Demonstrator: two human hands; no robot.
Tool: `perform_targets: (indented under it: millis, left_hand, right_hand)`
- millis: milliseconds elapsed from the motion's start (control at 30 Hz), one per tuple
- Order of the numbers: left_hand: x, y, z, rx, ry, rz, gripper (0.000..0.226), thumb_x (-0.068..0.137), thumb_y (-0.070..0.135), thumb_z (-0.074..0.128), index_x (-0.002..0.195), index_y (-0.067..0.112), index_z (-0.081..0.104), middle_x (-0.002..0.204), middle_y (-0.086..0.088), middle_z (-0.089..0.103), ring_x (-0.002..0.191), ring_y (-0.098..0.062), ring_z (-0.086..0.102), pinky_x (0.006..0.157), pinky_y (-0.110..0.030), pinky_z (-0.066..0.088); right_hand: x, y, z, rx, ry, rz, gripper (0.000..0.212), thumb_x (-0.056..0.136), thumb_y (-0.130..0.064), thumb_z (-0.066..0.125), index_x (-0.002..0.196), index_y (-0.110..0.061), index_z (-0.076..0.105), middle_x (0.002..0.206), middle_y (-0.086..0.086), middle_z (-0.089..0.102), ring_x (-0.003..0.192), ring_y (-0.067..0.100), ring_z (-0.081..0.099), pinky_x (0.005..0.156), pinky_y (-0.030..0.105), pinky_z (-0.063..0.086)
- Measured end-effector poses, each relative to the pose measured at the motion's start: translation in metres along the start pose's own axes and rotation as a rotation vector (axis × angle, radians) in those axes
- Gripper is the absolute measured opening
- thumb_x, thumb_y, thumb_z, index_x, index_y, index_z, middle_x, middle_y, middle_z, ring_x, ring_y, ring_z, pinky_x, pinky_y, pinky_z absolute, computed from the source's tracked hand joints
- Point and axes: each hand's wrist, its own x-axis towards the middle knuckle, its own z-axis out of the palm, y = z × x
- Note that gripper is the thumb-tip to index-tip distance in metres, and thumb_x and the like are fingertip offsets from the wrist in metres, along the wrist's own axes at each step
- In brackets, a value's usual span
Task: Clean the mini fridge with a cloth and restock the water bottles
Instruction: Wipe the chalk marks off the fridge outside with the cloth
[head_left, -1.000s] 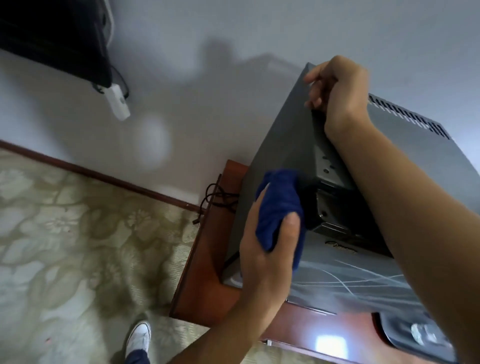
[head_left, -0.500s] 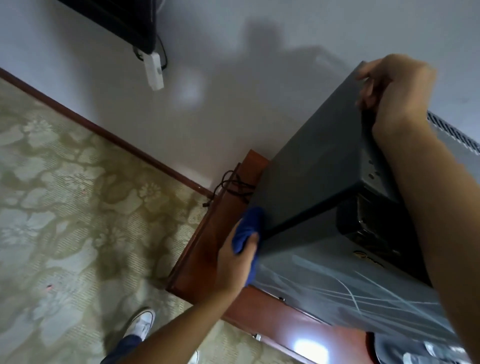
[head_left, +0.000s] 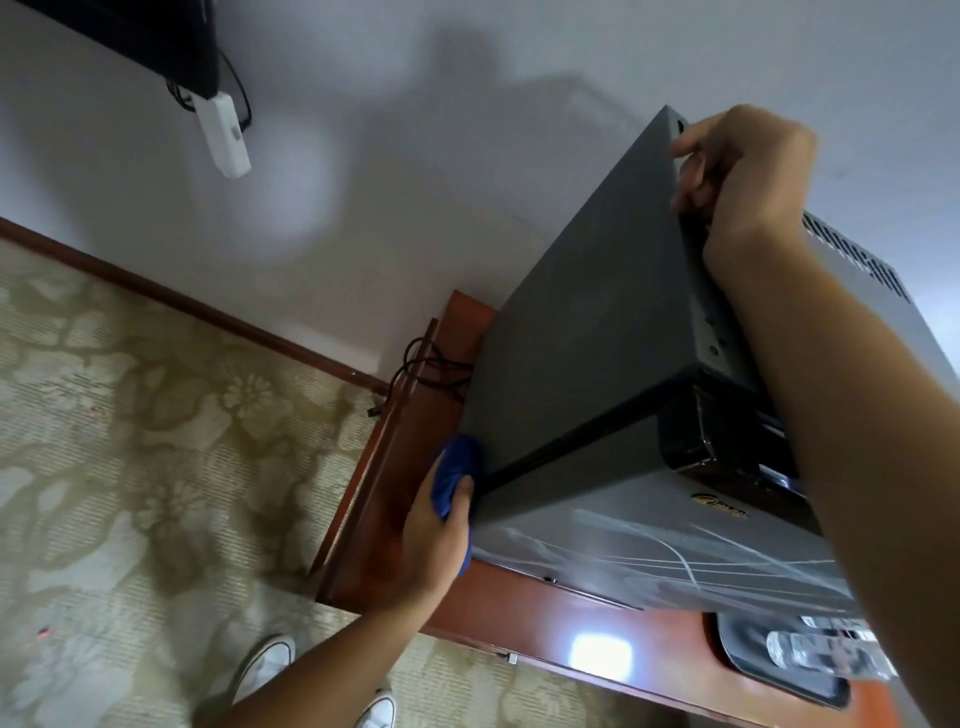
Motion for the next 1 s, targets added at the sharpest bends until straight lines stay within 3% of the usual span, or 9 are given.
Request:
perform_targets:
  millis: [167,300,433,533,600,700,833,933,1000]
  left_hand:
    - [-0.049,0.116,0.022,-0.207,-0.035,0.305,0.056,0.092,0.052,0.063,0.129,0.01,0.067,0.129,-0.001,0.07,0.126,-0.015,0.061,0.106,-0.028,0.046]
    - [-0.094,0.217,0.044,-0.243,-0.165,0.696,0.054,0.094,0.03,0.058,0.143,0.009,0.053,0.141,-0.001,0.059,0.132,-0.009,0.055,0.11,-0.028,0.042]
    - [-0.094,0.246,0.053,-0.147,-0.096,0.847,0.066,0.1,0.056,0.049,0.147,0.01,0.05,0.143,-0.007,0.059,0.128,-0.014,0.059,0.107,-0.031,0.047]
    - [-0.073,0.214,0.047,-0.297,-0.22,0.813,0.065,0.096,0.043,0.059,0.142,-0.003,0.051,0.14,-0.013,0.06,0.132,-0.024,0.058,0.11,-0.045,0.045]
    - [-0.056,0.181,0.04,-0.344,-0.199,0.63,0.059,0.09,0.039,0.06,0.137,0.003,0.058,0.136,-0.008,0.064,0.132,-0.02,0.058,0.113,-0.038,0.043]
    - [-0.041,0.121,0.03,-0.296,-0.107,0.456,0.06,0.089,0.067,0.056,0.133,0.026,0.055,0.136,0.01,0.059,0.133,-0.003,0.053,0.108,-0.015,0.039]
    - [-0.01,0.04,0.023,-0.115,-0.093,0.48,0.083,0.1,0.068,0.035,0.141,-0.002,0.048,0.146,-0.004,0.051,0.14,0.002,0.043,0.115,-0.018,0.032]
    - [0.013,0.002,0.012,0.008,-0.132,0.423,0.087,0.1,0.069,0.032,0.143,-0.004,0.049,0.148,-0.011,0.053,0.141,-0.009,0.045,0.117,-0.022,0.032]
    - [0.022,-0.025,0.0,0.093,-0.148,0.374,0.095,0.097,0.075,0.029,0.134,-0.008,0.057,0.137,-0.018,0.062,0.133,-0.027,0.054,0.109,-0.013,0.033]
  right_hand:
    - [-0.006,-0.001,0.0,0.02,0.011,-0.013,0.02,0.064,-0.012,0.05,0.066,-0.004,0.069,0.045,0.011,0.044,0.042,0.024,0.037,0.046,0.026,0.027]
    - [-0.011,-0.005,0.0,0.107,0.032,0.063,0.019,0.059,-0.018,0.053,0.064,-0.007,0.067,0.046,0.01,0.046,0.042,0.021,0.036,0.05,0.029,0.024]
    - [-0.016,-0.006,-0.004,0.233,0.052,0.129,0.017,0.061,-0.02,0.054,0.064,-0.01,0.067,0.051,0.007,0.046,0.044,0.018,0.034,0.054,0.03,0.027]
    - [-0.015,-0.009,-0.002,0.184,0.047,0.117,0.021,0.058,-0.021,0.052,0.067,-0.008,0.066,0.05,0.008,0.046,0.042,0.017,0.035,0.053,0.03,0.029]
    - [-0.013,-0.01,-0.001,0.155,0.039,0.102,0.022,0.057,-0.02,0.051,0.068,-0.007,0.065,0.05,0.008,0.045,0.04,0.017,0.036,0.052,0.029,0.029]
    - [-0.01,-0.01,-0.001,0.117,0.028,0.087,0.021,0.057,-0.019,0.05,0.066,-0.007,0.065,0.05,0.008,0.045,0.042,0.019,0.038,0.048,0.025,0.029]
    - [-0.005,-0.007,0.0,0.085,0.028,0.053,0.02,0.057,-0.017,0.05,0.062,-0.007,0.067,0.048,0.01,0.045,0.043,0.022,0.035,0.047,0.023,0.029]
    - [-0.004,-0.006,0.001,0.065,0.027,0.043,0.019,0.058,-0.017,0.051,0.061,-0.008,0.068,0.047,0.01,0.046,0.045,0.023,0.034,0.043,0.021,0.029]
    - [-0.004,-0.006,0.0,0.059,0.025,0.05,0.019,0.058,-0.017,0.051,0.06,-0.008,0.068,0.047,0.01,0.045,0.045,0.023,0.034,0.042,0.021,0.029]
